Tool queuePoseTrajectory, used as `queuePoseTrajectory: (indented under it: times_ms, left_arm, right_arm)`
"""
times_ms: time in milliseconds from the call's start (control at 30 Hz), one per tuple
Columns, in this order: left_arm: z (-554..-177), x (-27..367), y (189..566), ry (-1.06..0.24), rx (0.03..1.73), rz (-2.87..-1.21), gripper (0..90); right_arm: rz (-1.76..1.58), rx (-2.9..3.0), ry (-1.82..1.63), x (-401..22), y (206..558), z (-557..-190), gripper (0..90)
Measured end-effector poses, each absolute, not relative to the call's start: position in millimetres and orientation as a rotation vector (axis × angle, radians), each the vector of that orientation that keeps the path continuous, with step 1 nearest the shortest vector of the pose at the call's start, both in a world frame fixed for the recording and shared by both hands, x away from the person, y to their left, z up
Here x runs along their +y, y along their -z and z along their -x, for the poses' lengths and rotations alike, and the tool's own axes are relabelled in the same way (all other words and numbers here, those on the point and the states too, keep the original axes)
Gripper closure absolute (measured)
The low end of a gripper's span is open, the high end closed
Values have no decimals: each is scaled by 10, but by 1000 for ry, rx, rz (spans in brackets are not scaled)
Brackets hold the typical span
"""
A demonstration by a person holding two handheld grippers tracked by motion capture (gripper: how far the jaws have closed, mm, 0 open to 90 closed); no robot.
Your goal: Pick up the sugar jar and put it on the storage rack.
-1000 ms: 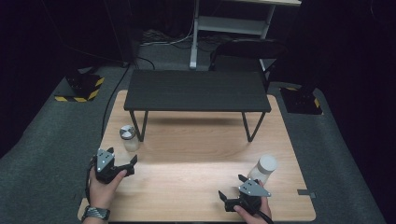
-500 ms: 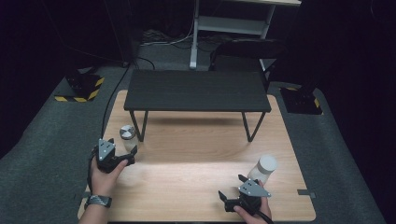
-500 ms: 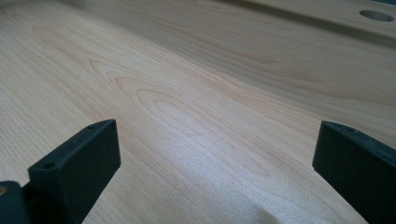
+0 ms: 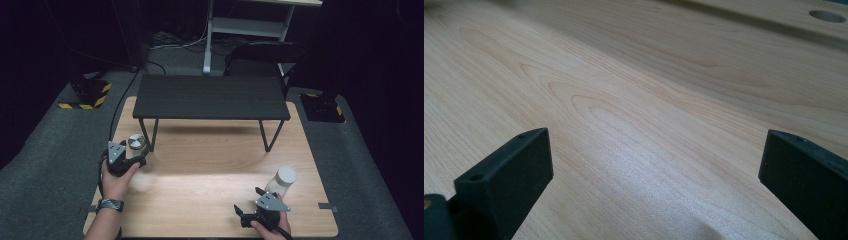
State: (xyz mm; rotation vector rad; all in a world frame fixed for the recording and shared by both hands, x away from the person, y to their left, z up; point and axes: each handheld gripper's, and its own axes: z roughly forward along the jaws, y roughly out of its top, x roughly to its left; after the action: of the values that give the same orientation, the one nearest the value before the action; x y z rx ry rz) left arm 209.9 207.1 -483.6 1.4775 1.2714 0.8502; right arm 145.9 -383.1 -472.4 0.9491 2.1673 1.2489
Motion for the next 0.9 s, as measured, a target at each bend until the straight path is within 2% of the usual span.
queuePoseTrajectory:
  times_ms: [533, 900]
  left_arm:
    - [-2177, 2019, 4859, -883, 1277, -1458, 293]
    - [-2182, 2013, 4885, -895, 1276, -1451, 344]
  right_arm:
    - [-955, 2168, -1257, -3844, 4725, -1461, 6]
    - [-959, 2168, -1258, -3846, 4724, -1460, 6]
